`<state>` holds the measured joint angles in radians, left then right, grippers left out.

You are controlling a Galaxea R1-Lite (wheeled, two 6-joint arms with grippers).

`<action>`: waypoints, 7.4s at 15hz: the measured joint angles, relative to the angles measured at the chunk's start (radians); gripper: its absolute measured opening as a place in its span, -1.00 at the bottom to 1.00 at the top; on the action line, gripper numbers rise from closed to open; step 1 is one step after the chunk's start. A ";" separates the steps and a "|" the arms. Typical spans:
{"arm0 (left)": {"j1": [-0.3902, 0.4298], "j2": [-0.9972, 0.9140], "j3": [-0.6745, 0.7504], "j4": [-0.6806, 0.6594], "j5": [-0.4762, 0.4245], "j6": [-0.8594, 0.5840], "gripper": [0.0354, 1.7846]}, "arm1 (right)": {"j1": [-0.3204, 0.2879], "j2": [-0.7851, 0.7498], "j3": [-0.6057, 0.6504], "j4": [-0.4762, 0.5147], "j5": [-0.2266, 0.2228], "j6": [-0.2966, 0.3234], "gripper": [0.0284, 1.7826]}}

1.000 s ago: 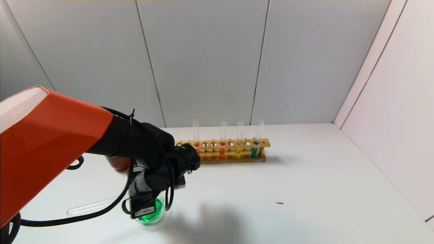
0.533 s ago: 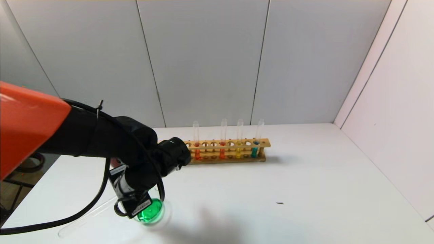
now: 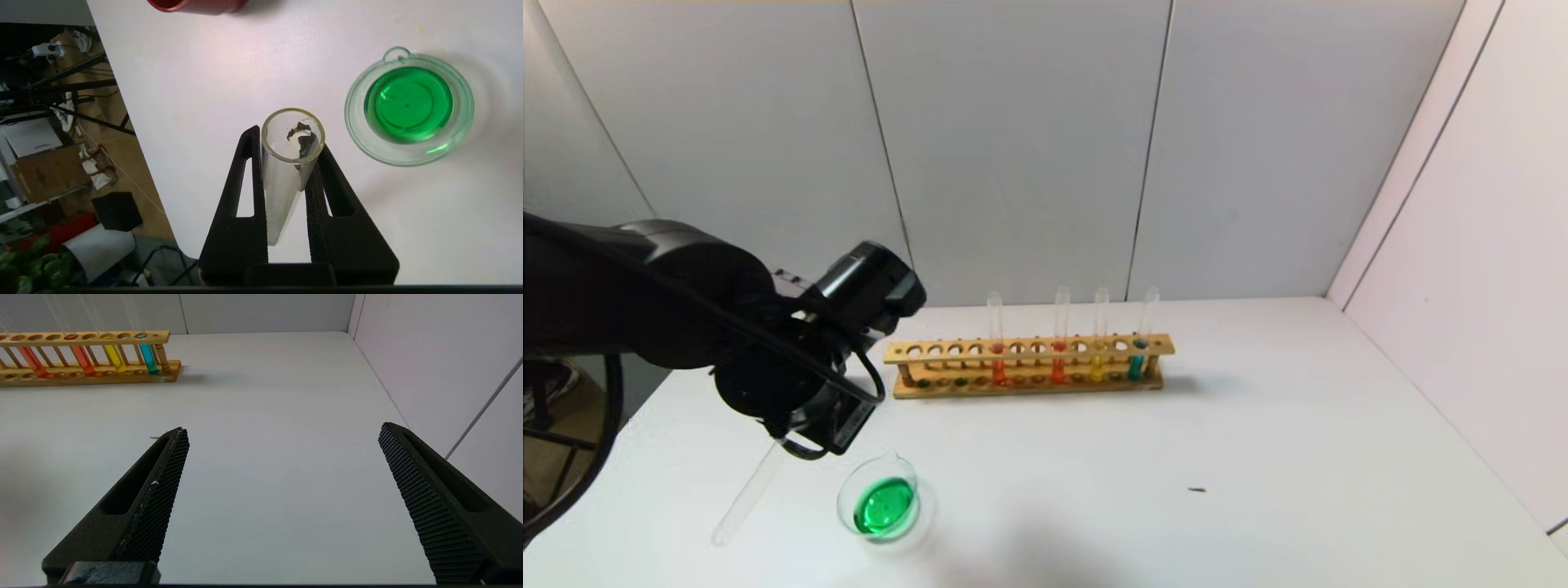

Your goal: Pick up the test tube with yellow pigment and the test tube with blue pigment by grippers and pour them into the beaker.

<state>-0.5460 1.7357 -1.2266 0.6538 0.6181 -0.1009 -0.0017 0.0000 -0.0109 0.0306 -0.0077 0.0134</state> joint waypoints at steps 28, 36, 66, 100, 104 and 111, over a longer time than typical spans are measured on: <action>0.378 0.279 -0.489 -0.365 -0.083 0.096 -0.68 | 0.000 0.000 0.000 0.001 0.000 0.000 0.91; 0.408 0.324 -0.385 -0.537 -0.089 0.085 -0.68 | 0.000 0.000 0.000 0.000 0.000 0.000 0.91; 0.407 -0.222 0.199 -0.808 -0.114 0.189 0.96 | 0.000 0.000 0.000 0.000 0.000 0.000 0.91; 0.547 -1.735 1.160 -0.512 -0.654 0.205 0.96 | 0.000 0.000 0.000 0.000 0.000 0.000 0.91; 0.547 -1.736 1.177 -0.535 -0.626 0.106 0.96 | 0.000 0.000 0.000 0.000 0.000 0.000 0.91; 0.547 -1.736 1.203 -0.612 -0.622 0.096 0.96 | 0.000 0.000 0.000 0.000 0.000 0.000 0.91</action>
<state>0.0013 -0.0004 -0.0234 0.0417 -0.0038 -0.0053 -0.0017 0.0000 -0.0109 0.0306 -0.0077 0.0134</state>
